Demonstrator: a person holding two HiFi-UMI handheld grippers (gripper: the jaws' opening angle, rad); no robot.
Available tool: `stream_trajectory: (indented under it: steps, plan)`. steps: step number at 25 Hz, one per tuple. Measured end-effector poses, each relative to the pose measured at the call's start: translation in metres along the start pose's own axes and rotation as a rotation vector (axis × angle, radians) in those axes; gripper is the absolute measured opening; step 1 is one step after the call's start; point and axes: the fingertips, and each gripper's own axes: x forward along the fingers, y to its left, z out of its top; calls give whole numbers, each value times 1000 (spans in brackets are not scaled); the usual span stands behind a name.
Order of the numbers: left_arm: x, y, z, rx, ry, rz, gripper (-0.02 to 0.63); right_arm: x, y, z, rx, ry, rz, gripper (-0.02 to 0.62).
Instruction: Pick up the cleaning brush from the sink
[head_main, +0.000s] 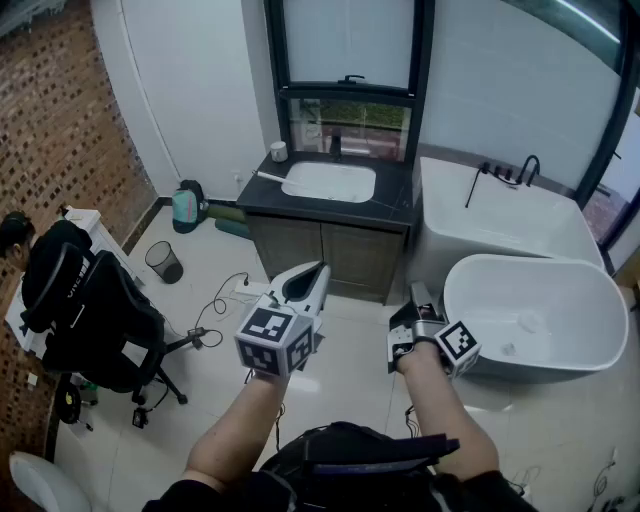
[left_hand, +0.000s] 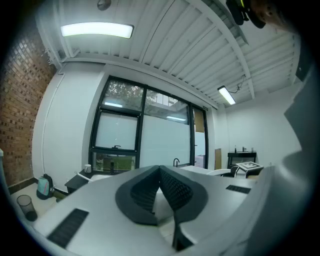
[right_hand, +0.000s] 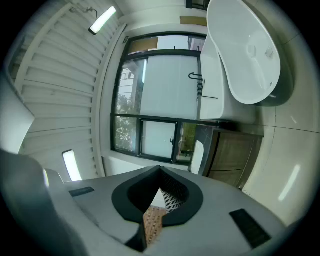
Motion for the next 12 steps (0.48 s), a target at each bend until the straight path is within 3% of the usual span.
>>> stream_trajectory:
  steps: [12]
  plan:
    - [-11,74,-6,-4,-14,-13,-8,48,17,-56,-71,17,32,-18]
